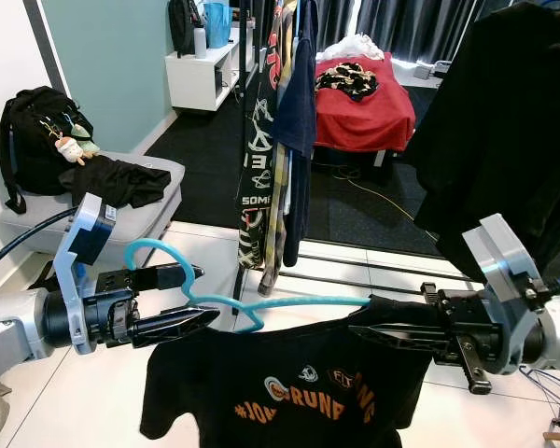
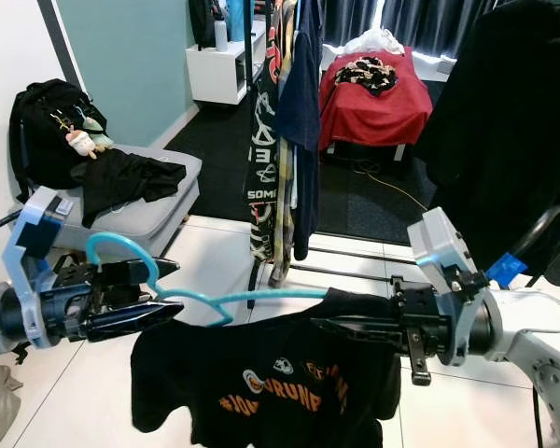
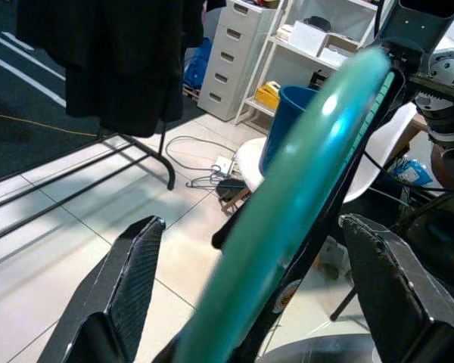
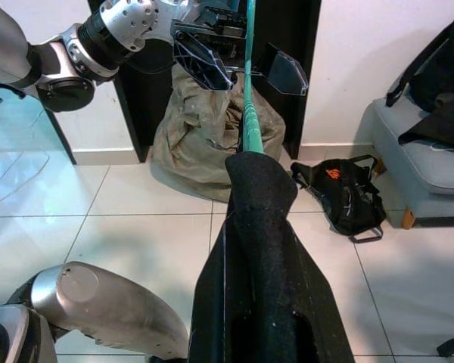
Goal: Hang hanger
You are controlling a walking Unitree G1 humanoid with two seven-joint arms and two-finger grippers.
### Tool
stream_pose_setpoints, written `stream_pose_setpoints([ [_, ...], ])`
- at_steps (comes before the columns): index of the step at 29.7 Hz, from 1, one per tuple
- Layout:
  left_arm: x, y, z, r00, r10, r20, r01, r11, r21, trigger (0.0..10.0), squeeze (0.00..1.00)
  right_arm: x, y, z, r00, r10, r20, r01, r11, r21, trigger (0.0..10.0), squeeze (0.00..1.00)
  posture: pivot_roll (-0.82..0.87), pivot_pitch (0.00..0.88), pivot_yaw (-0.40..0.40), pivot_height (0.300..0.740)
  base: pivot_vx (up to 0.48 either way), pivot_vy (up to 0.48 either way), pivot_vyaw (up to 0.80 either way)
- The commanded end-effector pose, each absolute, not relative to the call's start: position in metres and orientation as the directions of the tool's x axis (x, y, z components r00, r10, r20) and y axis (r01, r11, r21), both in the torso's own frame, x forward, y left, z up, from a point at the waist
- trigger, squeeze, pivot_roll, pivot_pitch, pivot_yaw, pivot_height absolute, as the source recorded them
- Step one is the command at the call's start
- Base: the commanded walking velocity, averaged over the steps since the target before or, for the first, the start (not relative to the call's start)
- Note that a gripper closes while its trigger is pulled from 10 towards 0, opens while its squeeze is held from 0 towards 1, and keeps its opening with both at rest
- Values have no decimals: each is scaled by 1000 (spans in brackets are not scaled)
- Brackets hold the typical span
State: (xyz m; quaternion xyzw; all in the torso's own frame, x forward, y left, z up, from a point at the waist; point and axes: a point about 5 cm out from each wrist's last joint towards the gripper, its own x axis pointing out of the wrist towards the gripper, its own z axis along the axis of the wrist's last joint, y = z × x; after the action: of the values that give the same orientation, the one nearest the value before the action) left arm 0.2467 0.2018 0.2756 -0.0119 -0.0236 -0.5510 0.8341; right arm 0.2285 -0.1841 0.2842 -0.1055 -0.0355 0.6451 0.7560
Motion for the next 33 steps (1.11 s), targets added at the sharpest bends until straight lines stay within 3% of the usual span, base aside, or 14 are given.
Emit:
stream_pose_setpoints([
  [1, 242, 195, 278, 359, -932, 53, 933, 360, 4, 8824, 0, 225, -179, 288, 119, 991, -65, -972, 103, -210, 10000, 0, -60, 171, -20, 740, 0, 0, 0],
  [2, 242, 195, 278, 359, -932, 53, 933, 360, 4, 8824, 0, 225, -179, 288, 119, 991, -65, -972, 103, -210, 10000, 0, -60, 171, -20, 740, 0, 0, 0],
  [3, 243, 194, 278, 357, -932, 59, 934, 358, 2, 5569, 0, 225, -178, 288, 116, 991, -61, -973, 101, -210, 10000, 0, -59, 171, -21, 740, 0, 0, 0],
  [4, 243, 193, 279, 358, -932, 63, 934, 358, 0, 5569, 0, 225, -178, 288, 115, 992, -59, -973, 101, -209, 10000, 0, -59, 171, -21, 740, 0, 0, 0],
  [5, 243, 194, 280, 358, -931, 66, 933, 359, -1, 2627, 0, 225, -177, 288, 113, 992, -58, -973, 99, -208, 10000, 0, -58, 171, -20, 740, 0, 0, 0],
  [7, 243, 194, 280, 358, -931, 66, 933, 359, -1, 2627, 0, 225, -177, 288, 113, 992, -58, -973, 99, -208, 10000, 0, -58, 171, -20, 740, 0, 0, 0],
  [8, 244, 194, 280, 359, -931, 68, 933, 360, -2, 0, 0, 225, -177, 288, 112, 992, -59, -973, 98, -207, 10000, 0, -59, 172, -20, 740, 0, 0, 0],
  [25, 241, 195, 283, 346, -935, 81, 938, 346, -19, 0, 0, 230, -182, 285, 138, 989, -58, -974, 125, -187, 10000, 0, -58, 177, -21, 740, 0, 0, 0],
  [27, 240, 194, 285, 337, -937, 90, 941, 337, -18, 0, 0, 240, -185, 277, 205, 973, -106, -959, 178, -221, 10000, 0, -59, 178, -23, 740, 0, 0, 0],
  [30, 240, 193, 286, 333, -938, 93, 943, 333, -17, 0, 0, 243, -185, 273, 223, 967, -127, -955, 190, -228, 10000, 0, -59, 178, -24, 740, 0, 0, 0],
  [31, 240, 193, 287, 330, -939, 95, 944, 330, -15, 0, 0, 245, -185, 271, 234, 962, -143, -952, 197, -233, 10000, 1000, -58, 179, -25, 740, 0, 0, 0],
  [33, 240, 192, 287, 328, -940, 96, 945, 328, -13, 0, 0, 247, -184, 271, 235, 962, -139, -954, 200, -225, 10000, 1000, -60, 180, -25, 740, 0, 0, 0],
])
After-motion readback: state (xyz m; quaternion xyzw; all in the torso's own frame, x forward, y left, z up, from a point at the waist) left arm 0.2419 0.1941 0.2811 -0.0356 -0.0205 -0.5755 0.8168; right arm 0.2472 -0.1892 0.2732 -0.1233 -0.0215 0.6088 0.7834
